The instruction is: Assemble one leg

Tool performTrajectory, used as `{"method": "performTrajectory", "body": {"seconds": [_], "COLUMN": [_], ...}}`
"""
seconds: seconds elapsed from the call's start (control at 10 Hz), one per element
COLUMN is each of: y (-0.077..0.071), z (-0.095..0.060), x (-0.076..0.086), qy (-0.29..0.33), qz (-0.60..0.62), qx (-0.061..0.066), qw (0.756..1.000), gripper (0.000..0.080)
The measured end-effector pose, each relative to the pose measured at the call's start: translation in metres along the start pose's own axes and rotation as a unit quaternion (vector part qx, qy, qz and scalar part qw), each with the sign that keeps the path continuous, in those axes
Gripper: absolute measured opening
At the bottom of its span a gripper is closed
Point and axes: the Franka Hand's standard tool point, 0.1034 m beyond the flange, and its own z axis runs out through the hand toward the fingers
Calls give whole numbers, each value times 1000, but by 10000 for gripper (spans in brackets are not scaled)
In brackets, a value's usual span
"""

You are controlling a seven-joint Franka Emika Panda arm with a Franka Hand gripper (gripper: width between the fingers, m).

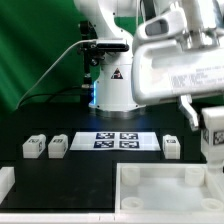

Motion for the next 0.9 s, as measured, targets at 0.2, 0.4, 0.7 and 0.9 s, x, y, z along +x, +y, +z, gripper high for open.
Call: {"method": "performTrajectory", "body": {"seconds": [0.2,0.4,0.7,0.9], "y": [1,1,-2,5], "z": [3,3,18,29], "x": [-3,-3,-10,-16], "qy": [-1,-2,-9,-1], "qz": [1,1,-7,-5], "qx": [0,0,-4,-9], "qw": [1000,1000,1000,1000], "gripper": [292,292,292,291]}}
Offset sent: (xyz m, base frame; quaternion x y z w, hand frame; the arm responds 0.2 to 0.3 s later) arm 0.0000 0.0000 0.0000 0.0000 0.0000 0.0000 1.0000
